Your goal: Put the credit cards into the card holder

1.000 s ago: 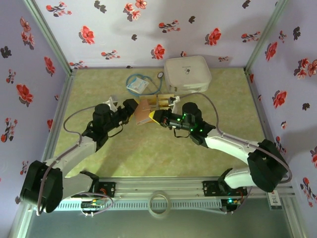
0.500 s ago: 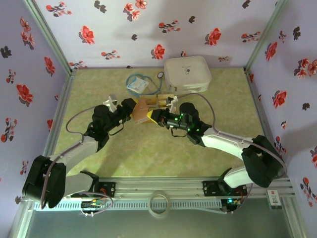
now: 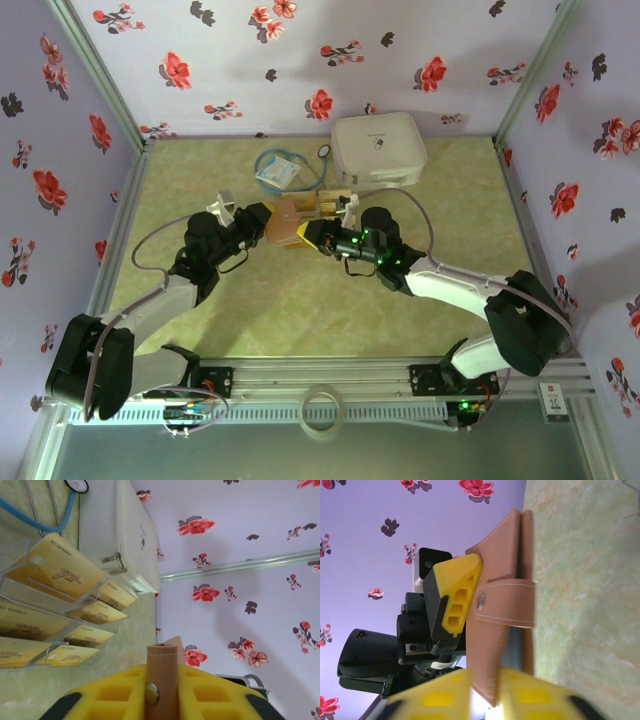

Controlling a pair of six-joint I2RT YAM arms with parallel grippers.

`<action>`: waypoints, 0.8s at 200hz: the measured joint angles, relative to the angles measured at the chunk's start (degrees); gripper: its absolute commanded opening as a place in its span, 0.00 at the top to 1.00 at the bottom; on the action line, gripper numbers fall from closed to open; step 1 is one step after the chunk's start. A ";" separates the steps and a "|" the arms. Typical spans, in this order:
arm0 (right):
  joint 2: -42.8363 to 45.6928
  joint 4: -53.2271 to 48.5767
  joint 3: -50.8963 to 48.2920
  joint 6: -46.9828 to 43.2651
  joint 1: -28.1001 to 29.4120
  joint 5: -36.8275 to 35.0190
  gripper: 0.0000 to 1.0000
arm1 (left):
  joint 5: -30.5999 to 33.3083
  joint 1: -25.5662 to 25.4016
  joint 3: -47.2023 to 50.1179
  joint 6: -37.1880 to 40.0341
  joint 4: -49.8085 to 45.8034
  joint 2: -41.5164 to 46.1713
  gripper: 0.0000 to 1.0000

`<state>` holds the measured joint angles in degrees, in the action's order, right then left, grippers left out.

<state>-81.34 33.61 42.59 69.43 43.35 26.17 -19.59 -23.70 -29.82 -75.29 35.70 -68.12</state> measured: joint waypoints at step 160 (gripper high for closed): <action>-1.46 -52.02 22.27 -33.07 4.85 -19.17 0.23 | -0.13 -1.70 -2.49 17.09 -21.38 4.22 0.96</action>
<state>-82.81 -18.41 64.86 36.36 48.21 7.01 -19.73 -25.41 -32.32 -58.19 14.33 -63.90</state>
